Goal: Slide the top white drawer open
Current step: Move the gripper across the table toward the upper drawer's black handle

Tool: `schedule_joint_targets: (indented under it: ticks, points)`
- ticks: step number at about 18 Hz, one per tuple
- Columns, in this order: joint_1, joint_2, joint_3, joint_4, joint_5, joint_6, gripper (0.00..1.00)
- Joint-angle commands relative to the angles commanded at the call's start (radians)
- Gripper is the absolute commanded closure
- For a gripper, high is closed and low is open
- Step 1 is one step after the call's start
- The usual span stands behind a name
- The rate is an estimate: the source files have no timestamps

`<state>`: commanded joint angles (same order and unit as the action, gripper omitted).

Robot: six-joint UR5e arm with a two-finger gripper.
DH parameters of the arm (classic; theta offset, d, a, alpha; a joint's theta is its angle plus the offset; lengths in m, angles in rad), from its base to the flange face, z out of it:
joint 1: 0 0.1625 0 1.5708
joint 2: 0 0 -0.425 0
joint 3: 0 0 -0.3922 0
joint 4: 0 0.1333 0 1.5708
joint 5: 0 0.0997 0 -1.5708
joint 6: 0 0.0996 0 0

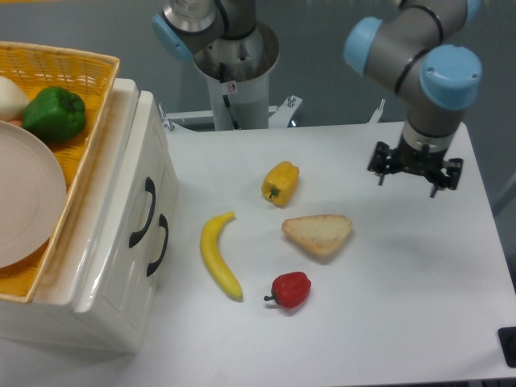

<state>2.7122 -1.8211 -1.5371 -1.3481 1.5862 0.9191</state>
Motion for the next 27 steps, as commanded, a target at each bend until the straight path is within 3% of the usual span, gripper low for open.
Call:
schedule_joint_targets:
  ticks: [4, 15, 22, 27]
  points:
    - [-0.072, 0.048, 0.000, -0.094, -0.034, -0.087, 0.00]
    - [-0.241, 0.072, 0.011, -0.137, -0.190, -0.322, 0.00]
    - [-0.345, 0.071, 0.011, -0.148, -0.206, -0.434, 0.00]
    - [-0.373, 0.072, 0.012, -0.148, -0.244, -0.483, 0.00]
